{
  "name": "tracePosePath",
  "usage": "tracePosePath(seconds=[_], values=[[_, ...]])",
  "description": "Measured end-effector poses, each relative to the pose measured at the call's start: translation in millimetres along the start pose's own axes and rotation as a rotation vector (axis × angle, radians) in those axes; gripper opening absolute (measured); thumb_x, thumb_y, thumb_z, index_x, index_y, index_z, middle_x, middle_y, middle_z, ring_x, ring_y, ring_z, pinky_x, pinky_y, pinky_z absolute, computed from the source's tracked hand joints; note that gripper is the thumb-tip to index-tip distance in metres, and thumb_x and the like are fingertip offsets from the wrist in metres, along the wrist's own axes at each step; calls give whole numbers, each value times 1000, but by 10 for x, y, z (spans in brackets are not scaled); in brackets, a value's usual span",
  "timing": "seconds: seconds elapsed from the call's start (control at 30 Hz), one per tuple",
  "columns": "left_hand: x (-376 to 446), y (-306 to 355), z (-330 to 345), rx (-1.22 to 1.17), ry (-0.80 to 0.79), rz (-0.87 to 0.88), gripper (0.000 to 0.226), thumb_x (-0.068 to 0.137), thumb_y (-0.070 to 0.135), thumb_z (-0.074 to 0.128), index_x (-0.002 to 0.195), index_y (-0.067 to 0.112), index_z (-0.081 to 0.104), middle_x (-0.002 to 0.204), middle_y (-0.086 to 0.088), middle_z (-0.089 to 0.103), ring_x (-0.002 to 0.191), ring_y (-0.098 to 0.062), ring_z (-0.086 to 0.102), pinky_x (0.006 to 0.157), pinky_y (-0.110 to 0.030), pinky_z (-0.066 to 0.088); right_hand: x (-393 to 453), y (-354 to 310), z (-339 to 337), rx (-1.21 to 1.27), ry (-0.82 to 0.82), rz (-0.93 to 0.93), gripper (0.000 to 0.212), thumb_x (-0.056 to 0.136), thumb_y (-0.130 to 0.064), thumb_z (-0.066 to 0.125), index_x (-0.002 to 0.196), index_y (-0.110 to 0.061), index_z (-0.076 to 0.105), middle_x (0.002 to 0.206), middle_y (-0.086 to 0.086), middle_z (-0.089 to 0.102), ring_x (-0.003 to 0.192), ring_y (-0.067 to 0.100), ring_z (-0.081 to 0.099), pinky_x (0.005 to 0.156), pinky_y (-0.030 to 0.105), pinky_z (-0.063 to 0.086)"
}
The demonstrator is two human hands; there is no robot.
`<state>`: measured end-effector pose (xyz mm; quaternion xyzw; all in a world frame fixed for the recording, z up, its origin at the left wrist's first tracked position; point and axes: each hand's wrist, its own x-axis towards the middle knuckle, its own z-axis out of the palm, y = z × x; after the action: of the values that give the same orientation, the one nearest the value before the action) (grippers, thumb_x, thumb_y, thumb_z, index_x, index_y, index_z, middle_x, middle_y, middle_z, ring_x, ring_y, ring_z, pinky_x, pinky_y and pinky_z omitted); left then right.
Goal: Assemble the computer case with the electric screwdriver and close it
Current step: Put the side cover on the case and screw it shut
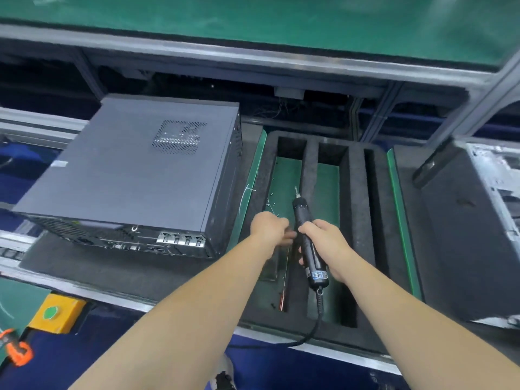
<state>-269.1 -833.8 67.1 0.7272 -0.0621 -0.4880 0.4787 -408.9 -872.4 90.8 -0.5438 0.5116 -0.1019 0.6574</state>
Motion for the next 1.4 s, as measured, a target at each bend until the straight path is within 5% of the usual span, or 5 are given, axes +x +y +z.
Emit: tracePosePath(seconds=[0.13,0.27,0.43,0.93,1.4], values=[[-341,536,-92,-330,11,121,11,94,-6,55,104,-4,59,93,-20,70,77,-20,74,64,-28,63,-314,-373,-128,-12,-29,-106,20,93,-22,66,98,-5,56,85,25,61,53,33,65,48,34,55],[-710,919,-248,-488,-3,257,16,91,-6,64,101,6,68,94,-17,74,90,-27,75,91,-40,59,-656,-681,-202,-40,-54,-202,20,92,-25,68,93,-10,54,86,23,60,53,34,66,48,35,54],[-1019,1166,-411,-571,-68,331,17,92,-2,68,105,9,71,92,-8,78,79,-17,76,67,-29,61,-960,-880,-163,-87,-115,-304,18,91,-23,68,90,-8,58,85,22,60,54,33,65,50,39,57],[-1363,1222,-1107,-535,-90,475,17,94,7,70,110,11,69,96,-9,77,85,-18,75,65,-35,60,-1317,-1126,135,-225,-262,-408,24,95,-23,68,108,-2,68,69,8,67,55,28,65,51,34,57],[-1518,1330,-1694,-354,-113,428,19,92,-3,66,109,6,67,82,-9,74,76,-18,75,69,-36,62,-1233,-1109,506,-340,-238,-532,20,78,-28,70,89,-11,70,64,6,61,50,26,59,45,33,54]])
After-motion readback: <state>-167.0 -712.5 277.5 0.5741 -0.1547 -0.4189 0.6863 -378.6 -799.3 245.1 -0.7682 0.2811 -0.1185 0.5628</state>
